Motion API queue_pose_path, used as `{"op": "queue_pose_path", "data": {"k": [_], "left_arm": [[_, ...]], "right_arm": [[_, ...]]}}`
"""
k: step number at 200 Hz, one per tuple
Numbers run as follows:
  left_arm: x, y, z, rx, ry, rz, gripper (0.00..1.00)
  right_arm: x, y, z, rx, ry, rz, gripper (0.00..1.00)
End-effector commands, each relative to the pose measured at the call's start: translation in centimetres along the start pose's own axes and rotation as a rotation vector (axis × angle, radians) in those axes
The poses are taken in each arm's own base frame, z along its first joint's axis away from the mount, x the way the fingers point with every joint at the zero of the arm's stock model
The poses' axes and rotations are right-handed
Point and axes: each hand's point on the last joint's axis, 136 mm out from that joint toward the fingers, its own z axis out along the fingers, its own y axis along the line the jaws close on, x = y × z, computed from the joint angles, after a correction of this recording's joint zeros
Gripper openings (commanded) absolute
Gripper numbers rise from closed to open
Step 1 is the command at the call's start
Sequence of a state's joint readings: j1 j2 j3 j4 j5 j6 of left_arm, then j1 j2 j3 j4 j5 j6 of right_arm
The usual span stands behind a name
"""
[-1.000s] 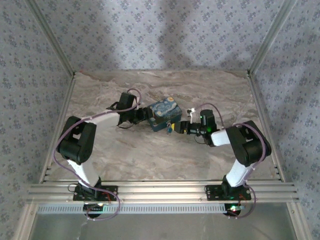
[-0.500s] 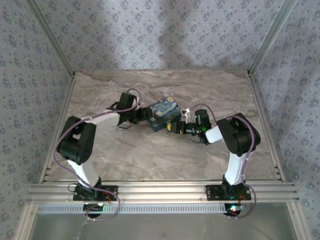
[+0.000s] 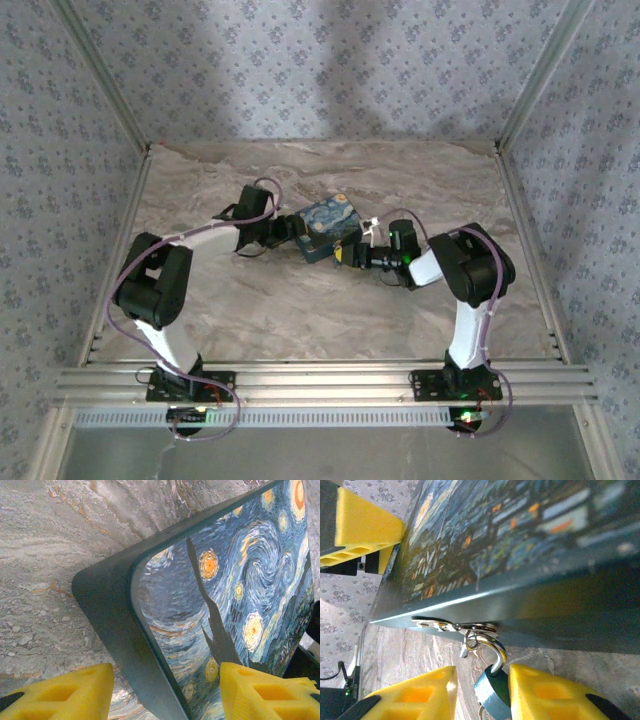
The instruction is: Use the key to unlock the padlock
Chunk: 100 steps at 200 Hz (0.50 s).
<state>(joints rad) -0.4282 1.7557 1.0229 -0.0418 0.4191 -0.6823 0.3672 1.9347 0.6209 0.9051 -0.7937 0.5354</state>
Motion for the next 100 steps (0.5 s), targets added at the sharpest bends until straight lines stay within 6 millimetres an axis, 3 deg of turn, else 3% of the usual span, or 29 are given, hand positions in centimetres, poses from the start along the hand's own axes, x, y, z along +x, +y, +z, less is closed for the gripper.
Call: {"op": "queue_pose_path", "data": {"k": [1,45,100], "left_arm": [[1.6,1.6,-0.1,-0.065,0.03,-0.02,0.57],[1.6,1.6,-0.2,-0.066,0.028,-0.018,0.57],[1.9,1.6,-0.5,-0.064,0.023,-0.022,0.57]], "right_arm": [[0.1,0.2,0.3,-0.015,0.011,-0.003,0.27],[-0.2,-0.1,0.1,-0.002,-0.008,0.02,0.1],[-1.0,-0.3,-0.6,0.016,-0.067,0.046,0.01]]}}
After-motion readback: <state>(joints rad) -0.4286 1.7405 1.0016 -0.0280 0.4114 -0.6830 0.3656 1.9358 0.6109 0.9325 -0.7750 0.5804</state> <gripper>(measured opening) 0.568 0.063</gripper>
